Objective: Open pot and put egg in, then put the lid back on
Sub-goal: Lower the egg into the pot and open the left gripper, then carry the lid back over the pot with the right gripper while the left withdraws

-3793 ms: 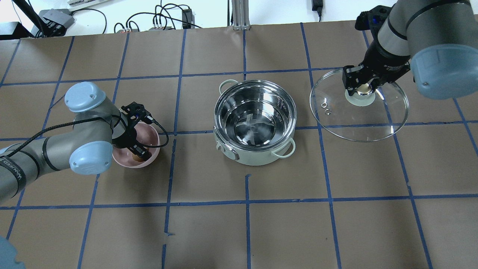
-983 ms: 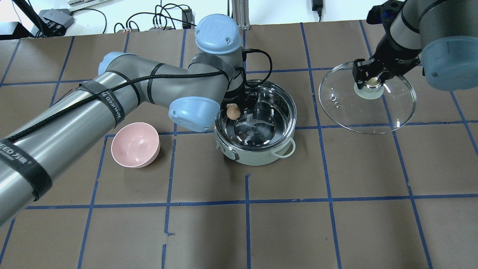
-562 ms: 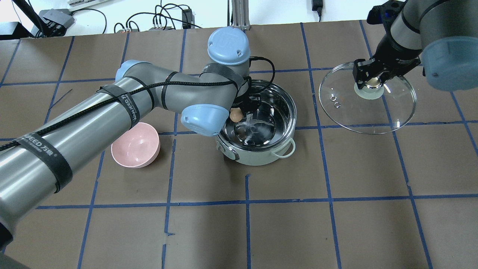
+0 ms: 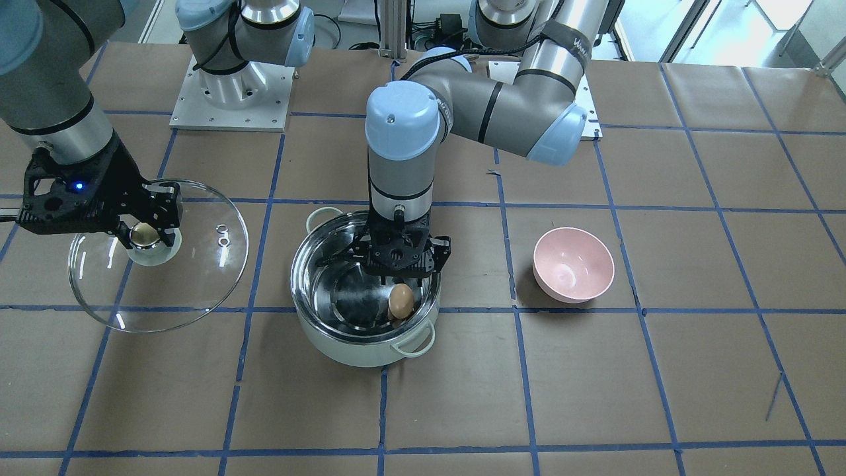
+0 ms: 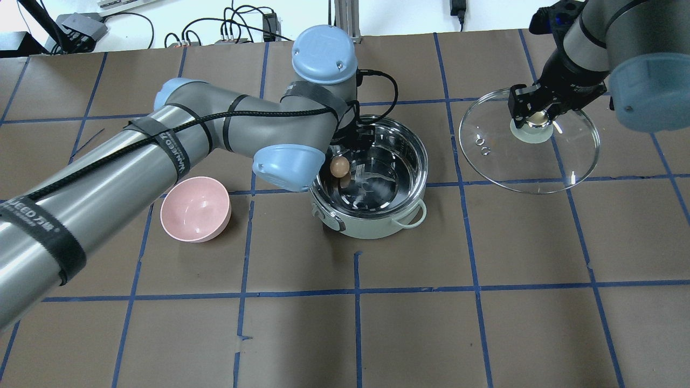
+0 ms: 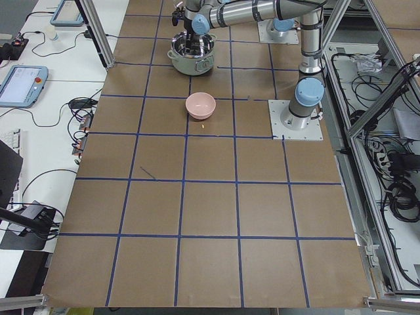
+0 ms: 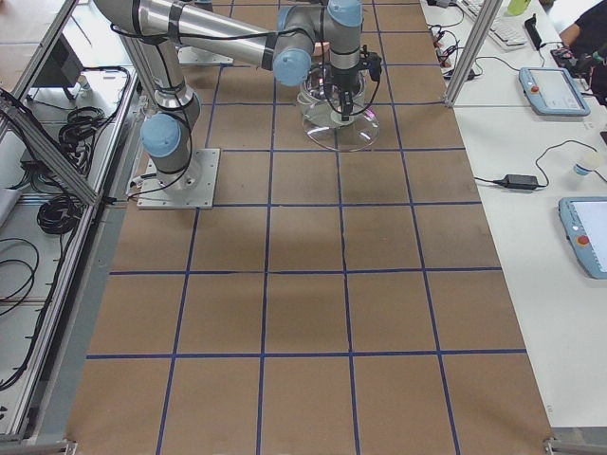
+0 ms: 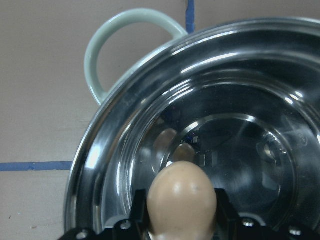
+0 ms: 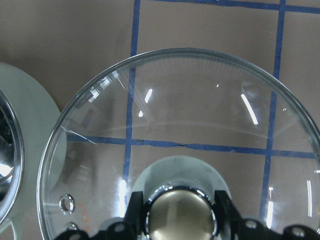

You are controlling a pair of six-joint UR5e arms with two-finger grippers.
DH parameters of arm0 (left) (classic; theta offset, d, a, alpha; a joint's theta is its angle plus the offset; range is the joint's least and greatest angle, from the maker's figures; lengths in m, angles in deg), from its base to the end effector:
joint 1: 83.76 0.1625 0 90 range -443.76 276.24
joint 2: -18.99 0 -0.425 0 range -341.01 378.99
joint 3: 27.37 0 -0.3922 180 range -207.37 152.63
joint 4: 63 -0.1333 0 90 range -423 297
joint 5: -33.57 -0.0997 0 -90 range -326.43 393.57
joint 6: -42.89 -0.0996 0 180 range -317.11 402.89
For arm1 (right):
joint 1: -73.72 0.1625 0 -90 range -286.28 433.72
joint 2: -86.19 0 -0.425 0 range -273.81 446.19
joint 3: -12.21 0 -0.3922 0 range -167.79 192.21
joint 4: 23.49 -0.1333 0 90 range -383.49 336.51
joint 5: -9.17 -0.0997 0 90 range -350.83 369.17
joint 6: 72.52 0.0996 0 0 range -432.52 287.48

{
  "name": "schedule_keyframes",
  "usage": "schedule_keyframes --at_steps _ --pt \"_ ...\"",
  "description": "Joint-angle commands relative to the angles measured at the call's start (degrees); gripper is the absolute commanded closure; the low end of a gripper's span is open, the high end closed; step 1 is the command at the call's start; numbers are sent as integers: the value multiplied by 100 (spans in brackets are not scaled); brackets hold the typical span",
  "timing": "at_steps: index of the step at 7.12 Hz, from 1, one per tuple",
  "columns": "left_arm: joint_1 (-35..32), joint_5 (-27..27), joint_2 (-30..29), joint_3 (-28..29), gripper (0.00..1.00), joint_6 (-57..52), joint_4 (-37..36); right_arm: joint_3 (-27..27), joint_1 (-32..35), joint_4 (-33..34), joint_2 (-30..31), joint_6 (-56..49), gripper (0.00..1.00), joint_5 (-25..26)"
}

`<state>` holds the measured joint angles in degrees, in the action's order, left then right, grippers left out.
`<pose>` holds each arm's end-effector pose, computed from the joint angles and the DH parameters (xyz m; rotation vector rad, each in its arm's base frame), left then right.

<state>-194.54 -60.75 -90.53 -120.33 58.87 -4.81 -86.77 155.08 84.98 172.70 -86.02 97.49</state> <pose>-0.3372 -0.5340 0.3313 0.1206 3.1068 -0.2777 0.0568 -0.5330 0.4134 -0.1350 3.1254 -0.1697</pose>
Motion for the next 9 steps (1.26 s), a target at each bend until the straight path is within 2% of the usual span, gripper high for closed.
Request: schedule_keyframes --at_steps 1,2,4,6,8,9 --pt "536 45 534 67 5 -410 541 2 21 -1 16 22 81 1" --pt "817 28 841 85 0 -613 970 54 195 -27 68 327 81 1" --pt "1503 158 1413 94 0 -971 2121 247 1333 -27 -1 1624 80 115" --pt "2014 309 1976 103 0 -1501 2852 554 2214 52 -325 2646 80 71" --pt "2050 248 2066 409 0 -1634 3379 618 2603 620 -764 2913 80 10" --pt "2025 308 2040 376 0 -1643 3365 583 2674 649 -862 2897 80 18"
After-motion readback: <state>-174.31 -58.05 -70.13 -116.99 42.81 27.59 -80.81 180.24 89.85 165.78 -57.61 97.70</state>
